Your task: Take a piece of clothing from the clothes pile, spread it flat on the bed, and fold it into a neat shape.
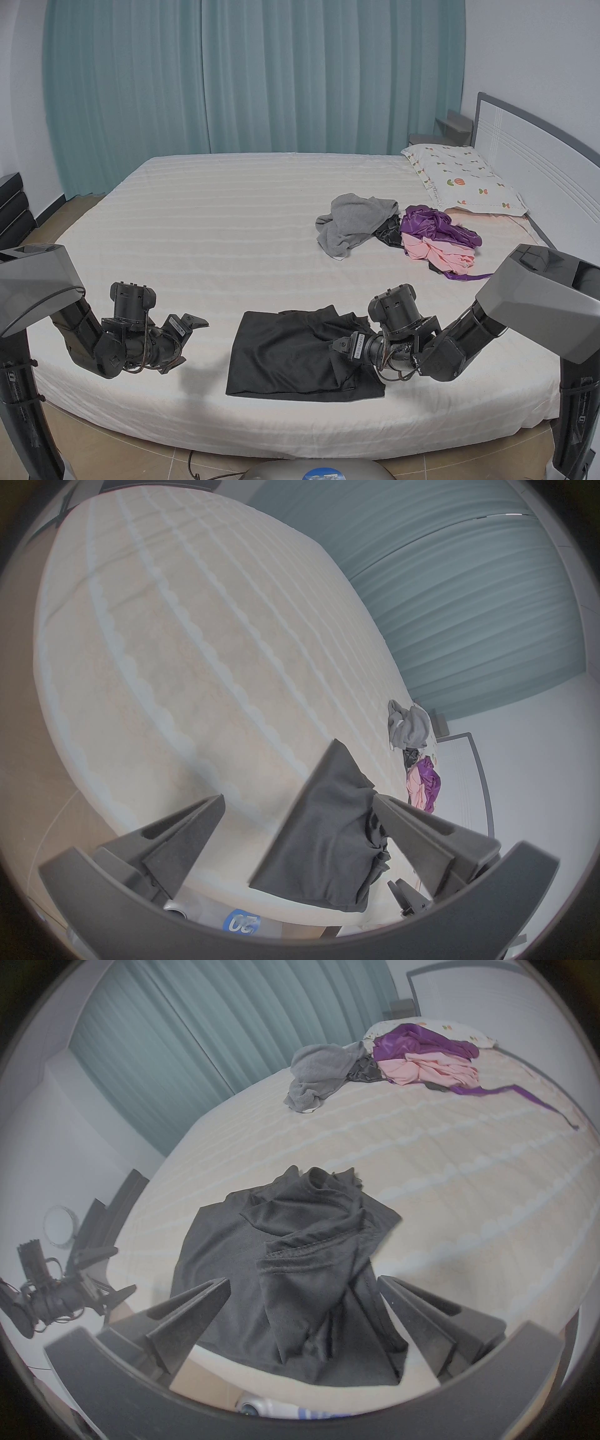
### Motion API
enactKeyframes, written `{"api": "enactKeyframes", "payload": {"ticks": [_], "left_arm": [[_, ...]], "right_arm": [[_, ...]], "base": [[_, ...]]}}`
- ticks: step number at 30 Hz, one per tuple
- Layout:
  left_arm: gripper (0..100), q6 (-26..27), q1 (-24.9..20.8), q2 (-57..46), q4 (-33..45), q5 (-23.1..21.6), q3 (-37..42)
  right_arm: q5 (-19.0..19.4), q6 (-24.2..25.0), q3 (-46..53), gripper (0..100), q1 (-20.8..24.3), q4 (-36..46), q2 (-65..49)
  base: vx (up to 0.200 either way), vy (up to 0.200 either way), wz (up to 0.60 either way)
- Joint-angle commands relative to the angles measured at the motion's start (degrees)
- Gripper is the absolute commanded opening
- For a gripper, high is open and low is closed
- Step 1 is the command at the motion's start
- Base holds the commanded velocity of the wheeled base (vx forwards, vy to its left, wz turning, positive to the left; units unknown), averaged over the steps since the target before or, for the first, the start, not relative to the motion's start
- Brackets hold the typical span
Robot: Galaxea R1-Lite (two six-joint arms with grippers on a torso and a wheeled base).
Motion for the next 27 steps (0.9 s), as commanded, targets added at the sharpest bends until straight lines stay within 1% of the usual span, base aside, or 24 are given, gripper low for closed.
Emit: {"api": "enactKeyframes", "payload": {"ticks": [1,5,8,10,17,24,27], "left_arm": [[100,0.02,-0.08,0.54,-0.03,0.10,-0.04],[100,-0.07,-0.08,0.54,-0.03,0.10,-0.13],[100,0.02,-0.17,0.54,-0.03,0.19,-0.04],[100,0.02,-0.17,0.54,-0.03,0.19,-0.04],[100,0.10,-0.17,0.54,-0.03,0.19,-0.04],[100,0.81,-0.17,0.63,-0.03,0.19,-0.04],[100,0.81,-0.17,0.63,-0.03,0.19,0.05]], "right_arm": [[-1.69,-1.99,-4.46,100,-0.92,2.62,3.59],[-2.13,-4.36,-8.24,100,-1.19,6.23,6.05],[-3.88,-5.77,-9.38,100,-2.15,7.37,7.36],[-4.41,-6.73,-9.64,100,-2.42,7.46,8.33],[-6.70,-7.70,-9.82,100,-2.77,8.95,9.03],[-7.22,-10.16,-3.23,100,-5.05,9.04,5.08],[-7.14,-10.69,2.31,100,-6.72,8.86,-0.11]], "base": [[0.000,0.000,0.00],[0.000,0.000,0.00],[0.000,0.000,0.00],[0.000,0.000,0.00],[0.000,0.000,0.00],[0.000,0.000,0.00],[0.000,0.000,0.00]]}}
